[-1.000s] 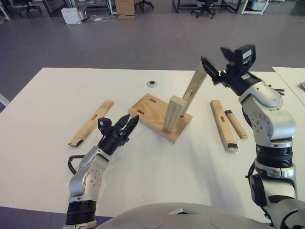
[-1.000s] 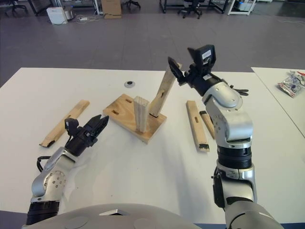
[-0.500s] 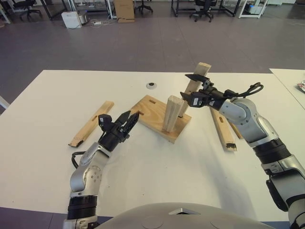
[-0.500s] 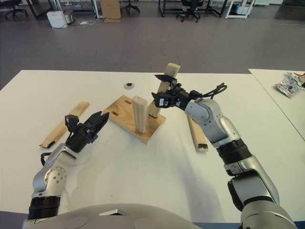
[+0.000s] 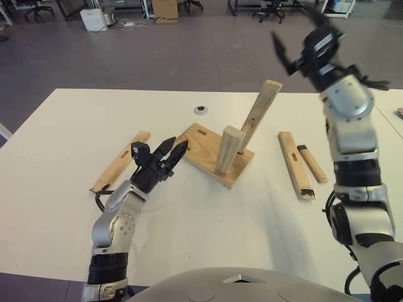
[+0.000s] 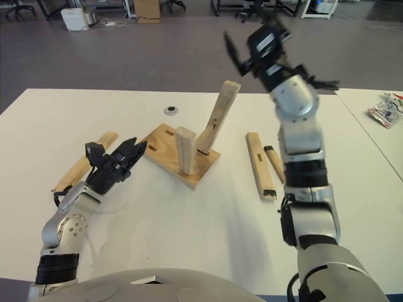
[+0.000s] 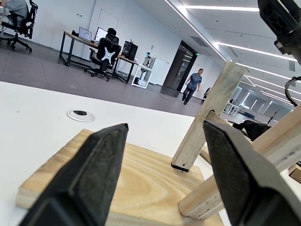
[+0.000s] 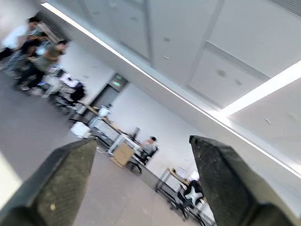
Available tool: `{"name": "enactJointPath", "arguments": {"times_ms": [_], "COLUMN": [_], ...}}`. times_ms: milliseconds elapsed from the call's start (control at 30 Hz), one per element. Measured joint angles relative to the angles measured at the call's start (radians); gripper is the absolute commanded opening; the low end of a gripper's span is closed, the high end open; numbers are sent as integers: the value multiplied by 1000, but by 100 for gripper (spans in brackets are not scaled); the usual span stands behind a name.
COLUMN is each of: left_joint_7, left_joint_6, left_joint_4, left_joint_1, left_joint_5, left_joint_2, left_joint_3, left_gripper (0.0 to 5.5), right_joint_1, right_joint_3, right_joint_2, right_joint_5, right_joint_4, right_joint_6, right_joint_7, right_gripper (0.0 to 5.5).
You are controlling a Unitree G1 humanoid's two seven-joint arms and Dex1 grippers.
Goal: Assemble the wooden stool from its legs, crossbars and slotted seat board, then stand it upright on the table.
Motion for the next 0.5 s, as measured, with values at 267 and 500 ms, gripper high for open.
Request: {"name": "enactJointPath", "arguments": {"times_ms": [267,500], "left_joint_7": [5,-88], "left_joint_6": [2,92], "left_joint_4": [-139,-212], "left_joint_1": [127,364], "left_joint_5": [-50,-182], "left_joint_2": [-33,70], "left_joint_3": [-21,16], "left_gripper": [293,293], "right_joint_1": [-46,144], "right_joint_3": [108,115], "right_joint_2": [12,-27], "right_joint_5": [-7,238], "right_joint_4": [390,37], "right_joint_6": [10,209], "right_joint_7": [282,650], "right_gripper": [366,366]}}
